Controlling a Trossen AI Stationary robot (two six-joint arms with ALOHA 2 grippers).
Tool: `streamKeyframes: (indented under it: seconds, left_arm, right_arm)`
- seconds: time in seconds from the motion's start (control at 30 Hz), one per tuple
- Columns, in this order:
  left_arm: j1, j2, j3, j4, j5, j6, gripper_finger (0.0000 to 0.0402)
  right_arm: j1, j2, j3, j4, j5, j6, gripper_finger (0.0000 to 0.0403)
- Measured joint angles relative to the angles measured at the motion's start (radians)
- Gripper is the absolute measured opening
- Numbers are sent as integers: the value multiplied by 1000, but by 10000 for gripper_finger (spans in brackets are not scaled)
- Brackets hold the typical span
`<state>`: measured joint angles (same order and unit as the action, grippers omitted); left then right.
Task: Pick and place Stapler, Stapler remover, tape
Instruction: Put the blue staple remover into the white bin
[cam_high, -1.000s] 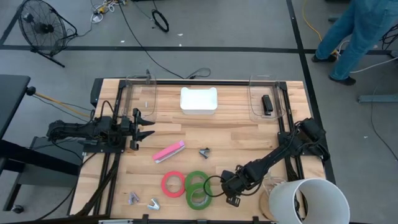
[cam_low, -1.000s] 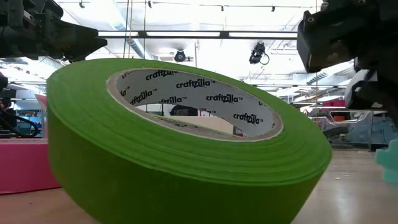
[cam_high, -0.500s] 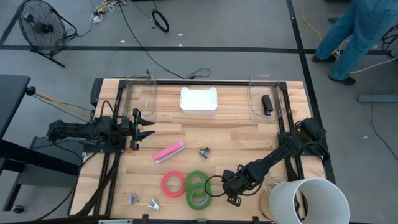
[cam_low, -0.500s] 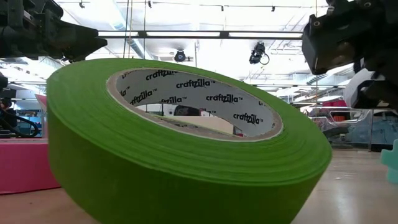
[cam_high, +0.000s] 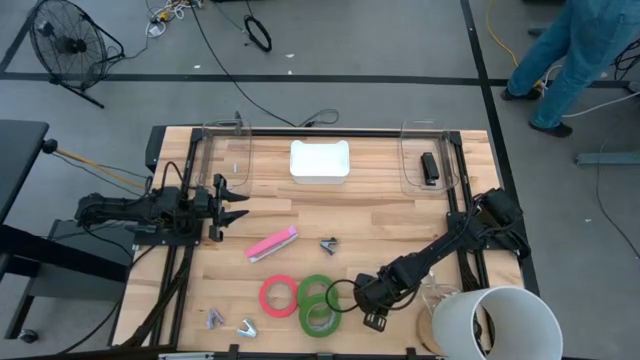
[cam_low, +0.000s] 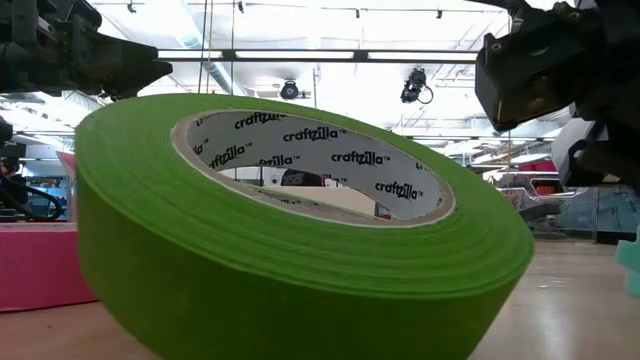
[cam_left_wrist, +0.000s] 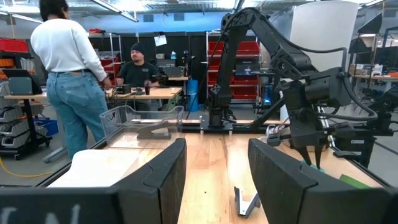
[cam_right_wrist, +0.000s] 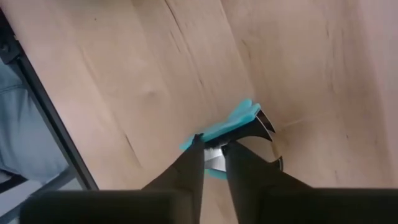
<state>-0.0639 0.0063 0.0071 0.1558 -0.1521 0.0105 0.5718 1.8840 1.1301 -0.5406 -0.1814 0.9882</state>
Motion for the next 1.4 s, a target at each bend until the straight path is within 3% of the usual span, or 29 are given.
streamKeyframes:
  seconds: [0.33,1.0,1.17,1.4]
  left_arm:
    - [0,0,0,0,0,0,177]
    - [0,0,0,0,0,0,177]
    - [0,0,0,-4,0,0,177]
    - [0,0,0,-4,0,0,177]
  right_arm:
    - [0,5,1,41,75,67,132]
    - [-1,58,10,18,189,167,134]
    - [-1,58,11,-27,217,175,116]
    - [-17,57,13,-87,207,186,48]
